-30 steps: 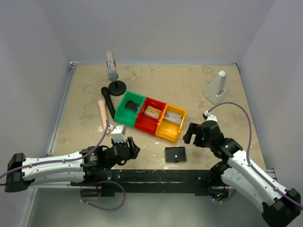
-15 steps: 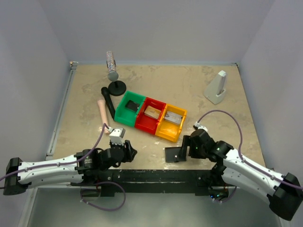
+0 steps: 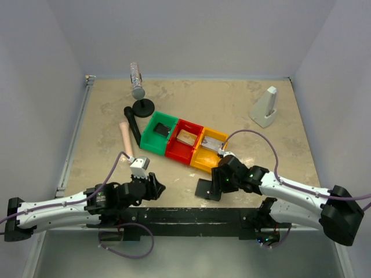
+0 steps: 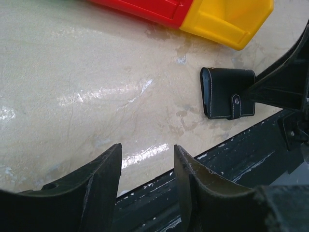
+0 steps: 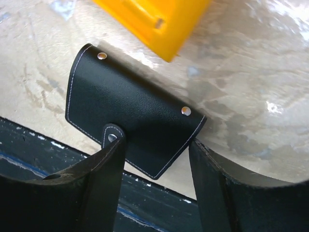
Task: Take the credit cards out of the card holder
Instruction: Move the card holder to the corner of the board.
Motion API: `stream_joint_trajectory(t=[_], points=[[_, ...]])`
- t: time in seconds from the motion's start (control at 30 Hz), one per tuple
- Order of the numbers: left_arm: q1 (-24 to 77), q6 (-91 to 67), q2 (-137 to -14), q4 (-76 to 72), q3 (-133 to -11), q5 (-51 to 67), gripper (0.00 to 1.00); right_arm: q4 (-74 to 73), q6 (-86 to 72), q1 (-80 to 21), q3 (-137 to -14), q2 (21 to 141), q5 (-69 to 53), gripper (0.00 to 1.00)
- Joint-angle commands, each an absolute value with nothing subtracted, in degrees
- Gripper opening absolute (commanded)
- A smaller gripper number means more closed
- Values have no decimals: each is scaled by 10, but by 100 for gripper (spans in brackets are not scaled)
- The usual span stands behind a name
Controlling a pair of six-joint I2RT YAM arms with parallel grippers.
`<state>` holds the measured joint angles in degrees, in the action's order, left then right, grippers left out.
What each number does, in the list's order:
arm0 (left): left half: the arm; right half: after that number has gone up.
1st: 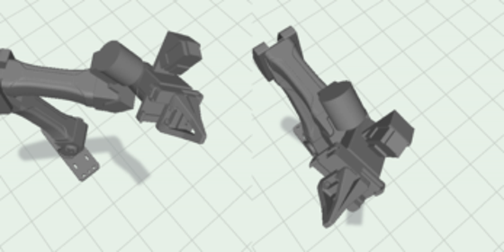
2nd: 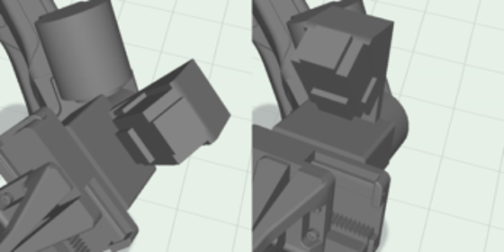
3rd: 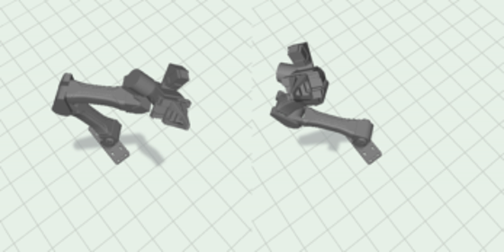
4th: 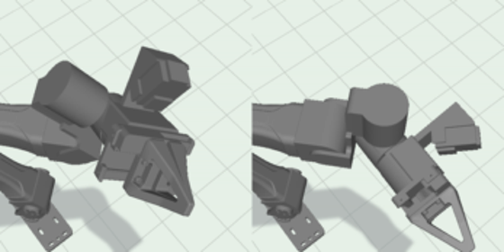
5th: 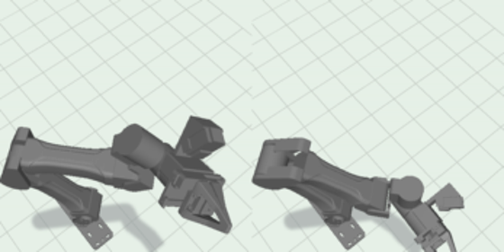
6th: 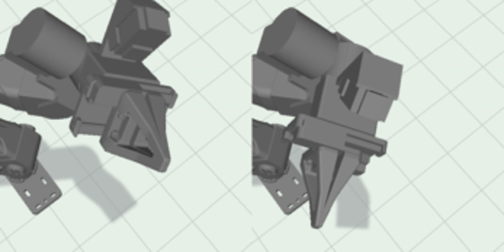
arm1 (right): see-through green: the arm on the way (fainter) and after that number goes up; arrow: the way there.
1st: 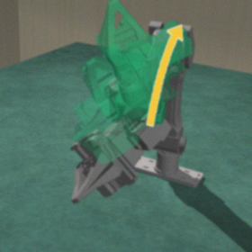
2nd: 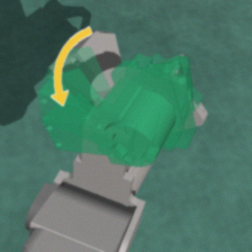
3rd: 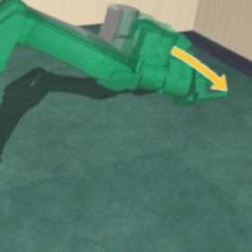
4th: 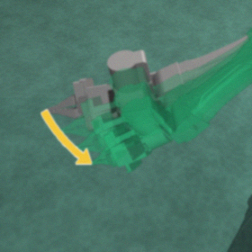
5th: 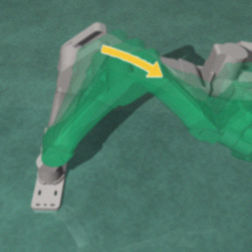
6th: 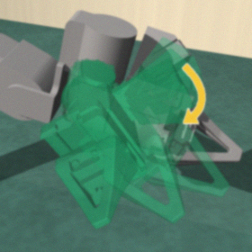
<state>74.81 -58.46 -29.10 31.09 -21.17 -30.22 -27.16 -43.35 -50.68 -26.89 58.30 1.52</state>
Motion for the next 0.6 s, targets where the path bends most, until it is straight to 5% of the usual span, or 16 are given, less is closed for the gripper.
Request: stream_joint_trajectory(t=[0.0, 0.4, 0.57], points=[[751, -571, -270, 332, -208, -303, 52, -234, -365, -526, -320, 619, -15, 57], [750, -564, -272, 341, -203, -312, 52, -253, -244, -575, -440, 766, -76, 55], [750, -574, -274, 344, -204, -336, 53, -283, -281, -582, -433, 690, 43, 70]])
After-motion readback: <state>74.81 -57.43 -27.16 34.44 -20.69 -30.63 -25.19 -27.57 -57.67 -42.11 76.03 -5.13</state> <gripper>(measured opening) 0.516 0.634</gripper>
